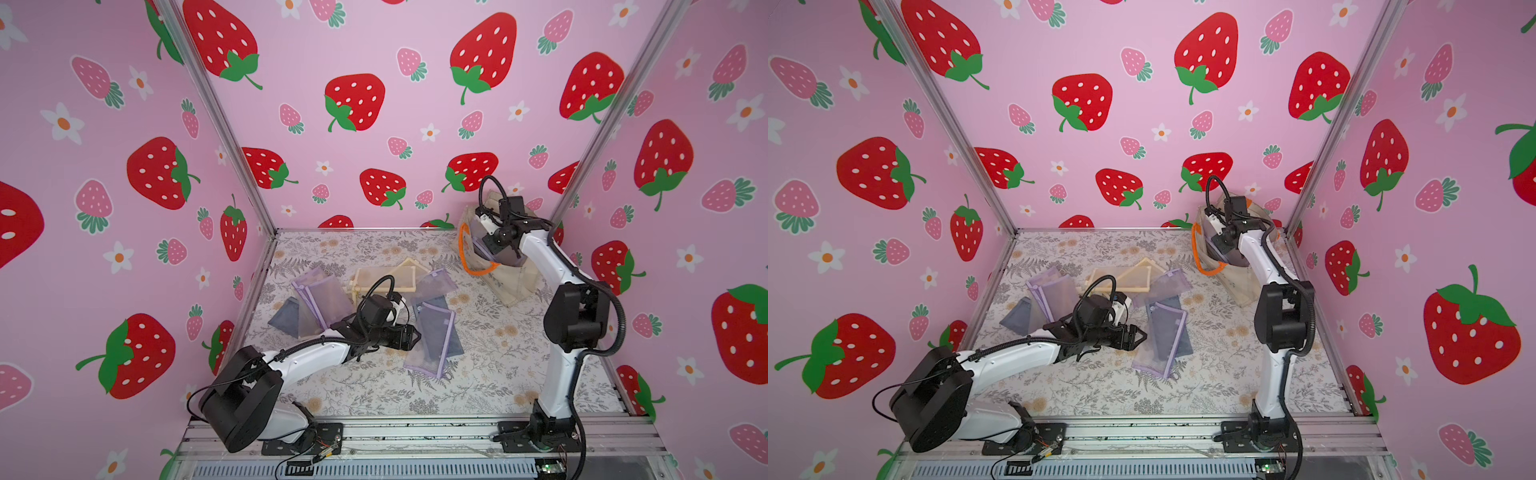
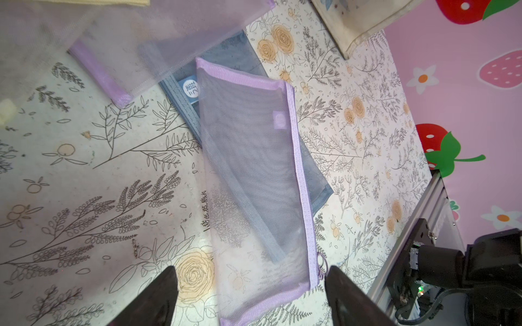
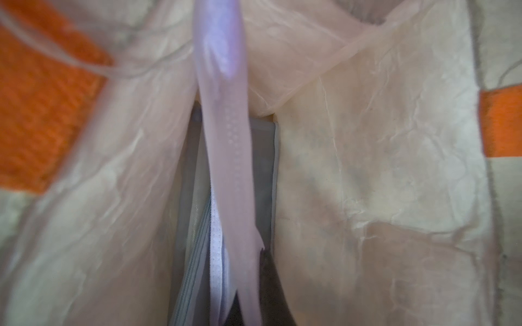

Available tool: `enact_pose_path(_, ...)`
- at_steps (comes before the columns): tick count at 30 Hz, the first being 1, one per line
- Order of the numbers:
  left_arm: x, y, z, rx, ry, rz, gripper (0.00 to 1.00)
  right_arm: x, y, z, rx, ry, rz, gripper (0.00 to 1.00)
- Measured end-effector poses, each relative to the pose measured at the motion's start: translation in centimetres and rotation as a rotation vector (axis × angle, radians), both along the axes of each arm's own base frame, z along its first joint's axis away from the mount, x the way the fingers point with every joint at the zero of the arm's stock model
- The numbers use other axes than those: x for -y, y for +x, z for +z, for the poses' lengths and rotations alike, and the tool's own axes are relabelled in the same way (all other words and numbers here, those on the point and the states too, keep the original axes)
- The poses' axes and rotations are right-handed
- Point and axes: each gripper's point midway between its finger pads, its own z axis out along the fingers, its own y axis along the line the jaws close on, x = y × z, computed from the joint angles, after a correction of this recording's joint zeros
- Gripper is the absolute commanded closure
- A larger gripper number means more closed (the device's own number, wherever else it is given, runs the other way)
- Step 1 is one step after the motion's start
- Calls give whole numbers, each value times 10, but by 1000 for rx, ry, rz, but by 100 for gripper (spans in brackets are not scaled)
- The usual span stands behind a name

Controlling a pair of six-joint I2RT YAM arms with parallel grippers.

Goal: Put the pencil pouch into the canvas bag
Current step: Place the pencil pouch in the canvas bag.

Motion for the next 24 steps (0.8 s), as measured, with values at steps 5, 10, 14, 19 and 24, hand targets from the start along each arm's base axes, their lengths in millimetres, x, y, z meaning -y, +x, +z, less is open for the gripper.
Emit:
enact_pose_path(5,1,1,1,8,-11,2,16,-7,5,-2,-33,85,-60,100)
enact_pose_path(10,-1,0,-3,-2,-10,8,16,-10,11,4,-45,149,-117,97)
enact_pose_path(14,-2,-1,-5,-5,-11,12,16,-10,7,2,-69,164,-139,78)
enact_pose_path(19,-4,0,-6,-6,-11,17,16,-8,-2,-4,-100,169,-157,61)
enact_pose_path(24,-4,1,-5,-4,-13,17,16,2,-28,-3,-128,162,-168,61)
